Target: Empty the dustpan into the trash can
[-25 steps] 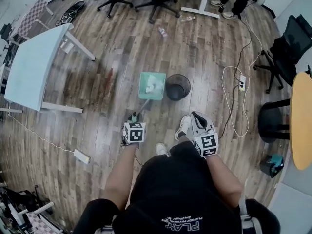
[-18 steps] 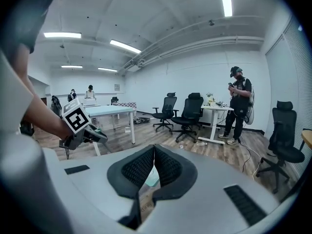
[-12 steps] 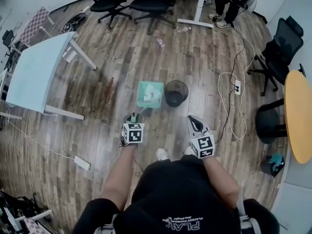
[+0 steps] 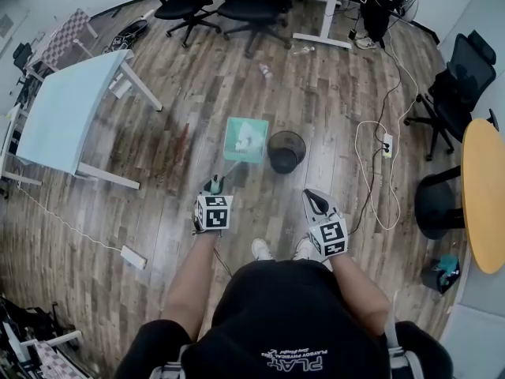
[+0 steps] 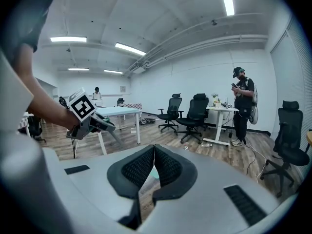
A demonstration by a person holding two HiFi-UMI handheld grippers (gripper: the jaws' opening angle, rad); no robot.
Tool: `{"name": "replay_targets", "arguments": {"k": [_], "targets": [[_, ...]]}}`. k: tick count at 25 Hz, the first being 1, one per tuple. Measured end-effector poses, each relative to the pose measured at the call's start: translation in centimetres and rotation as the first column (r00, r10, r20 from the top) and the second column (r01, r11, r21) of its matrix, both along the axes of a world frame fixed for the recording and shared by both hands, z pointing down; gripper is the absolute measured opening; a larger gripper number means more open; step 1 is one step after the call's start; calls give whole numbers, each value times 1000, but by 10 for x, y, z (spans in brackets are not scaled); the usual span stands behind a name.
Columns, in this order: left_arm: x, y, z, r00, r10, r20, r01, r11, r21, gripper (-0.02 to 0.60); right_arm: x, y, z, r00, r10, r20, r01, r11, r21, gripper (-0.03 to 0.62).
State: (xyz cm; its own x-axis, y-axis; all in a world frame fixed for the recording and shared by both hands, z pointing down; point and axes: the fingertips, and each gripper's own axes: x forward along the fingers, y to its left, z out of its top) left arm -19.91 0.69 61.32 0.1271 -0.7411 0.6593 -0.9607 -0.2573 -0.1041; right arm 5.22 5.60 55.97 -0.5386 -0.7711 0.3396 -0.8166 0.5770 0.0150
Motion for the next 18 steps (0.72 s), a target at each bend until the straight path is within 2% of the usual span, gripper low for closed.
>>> {"name": "replay_targets", "arguments": {"k": [8,11,14,18], "targets": [[31,-3,-2,991,72,111,-75,997,32,97,21,-1,-4,1000,-2,4,2,1000,10,25],[53,-3,4,974,127,186,-136,990,39,97,39,3,-4,1000,13,-4,-13,1000,10,25],[78,0,11,926,220,307,-243,969,39,97,58,8,-5,999,34,-13,-34,999,7,25],[108,2,20,819,336,465,-387,922,14,98,73,10,-5,999,52,-10,-52,999,2,25]]}}
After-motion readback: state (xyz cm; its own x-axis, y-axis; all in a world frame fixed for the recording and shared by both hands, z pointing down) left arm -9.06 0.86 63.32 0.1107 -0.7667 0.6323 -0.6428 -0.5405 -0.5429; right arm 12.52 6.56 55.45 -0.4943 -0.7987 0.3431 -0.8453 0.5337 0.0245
